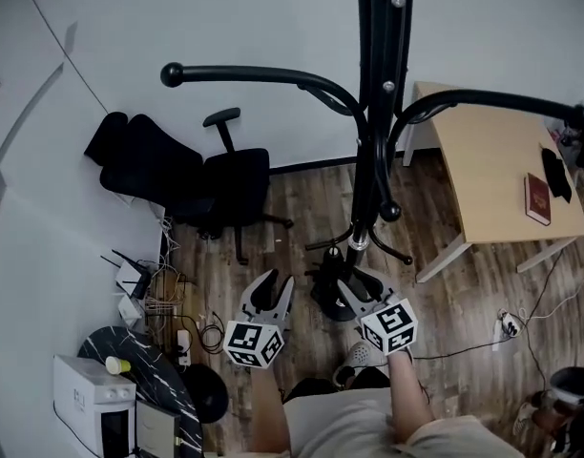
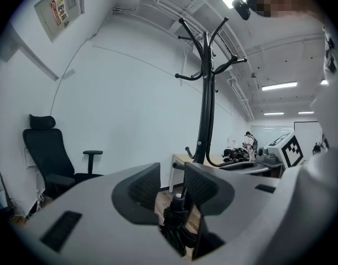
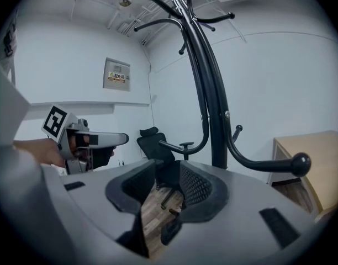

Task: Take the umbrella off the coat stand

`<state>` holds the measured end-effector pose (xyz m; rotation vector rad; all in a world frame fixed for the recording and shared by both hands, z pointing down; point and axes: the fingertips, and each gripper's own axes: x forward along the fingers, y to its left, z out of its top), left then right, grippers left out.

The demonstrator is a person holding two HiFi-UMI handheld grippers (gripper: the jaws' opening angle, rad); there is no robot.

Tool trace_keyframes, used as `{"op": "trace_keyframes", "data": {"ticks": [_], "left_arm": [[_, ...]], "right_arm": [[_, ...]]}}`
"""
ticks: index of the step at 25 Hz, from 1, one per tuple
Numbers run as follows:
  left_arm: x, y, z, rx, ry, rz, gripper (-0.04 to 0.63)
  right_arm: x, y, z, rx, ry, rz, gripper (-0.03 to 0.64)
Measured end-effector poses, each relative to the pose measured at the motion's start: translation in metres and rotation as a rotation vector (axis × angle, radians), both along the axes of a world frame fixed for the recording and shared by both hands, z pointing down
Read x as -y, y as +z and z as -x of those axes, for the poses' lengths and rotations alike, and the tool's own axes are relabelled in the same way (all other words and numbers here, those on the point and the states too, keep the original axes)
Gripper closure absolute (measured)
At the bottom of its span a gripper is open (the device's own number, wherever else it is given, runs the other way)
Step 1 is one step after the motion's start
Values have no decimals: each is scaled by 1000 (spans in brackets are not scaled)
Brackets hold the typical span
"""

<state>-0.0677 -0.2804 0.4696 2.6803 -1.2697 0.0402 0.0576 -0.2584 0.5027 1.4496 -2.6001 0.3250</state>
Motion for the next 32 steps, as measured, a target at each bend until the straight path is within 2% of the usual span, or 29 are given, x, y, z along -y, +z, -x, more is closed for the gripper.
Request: {"op": "trace_keyframes", "data": {"ticks": [5,8,11,13,15,18,19,23,26,32], "left_arm": [[32,22,-7,78,212,27,449],[48,45,-8,137,318,45,449],[56,62,-11,102,373,67,449],[54,67,-18,78,443,73,449],[54,68,-29,88,537,38,450],[63,71,-47,153,666,-74,451],[66,72,-52,162,702,-89,451],[77,72,-77,149,807,-101,451],[75,77,-96,112,865,-93,454],[77,87,-112,48,930,-57,493]], "right_arm": [[15,13,24,2,-60,8,468],[22,18,28,-19,-14,10,471],[27,24,23,-41,82,20,496],[25,27,26,-61,112,33,505],[23,28,29,-78,126,34,506],[28,26,21,-86,170,23,512],[30,25,19,-86,185,22,512],[36,23,6,-92,235,21,516],[36,21,0,-118,241,27,517],[36,29,-5,-146,262,44,520]]}}
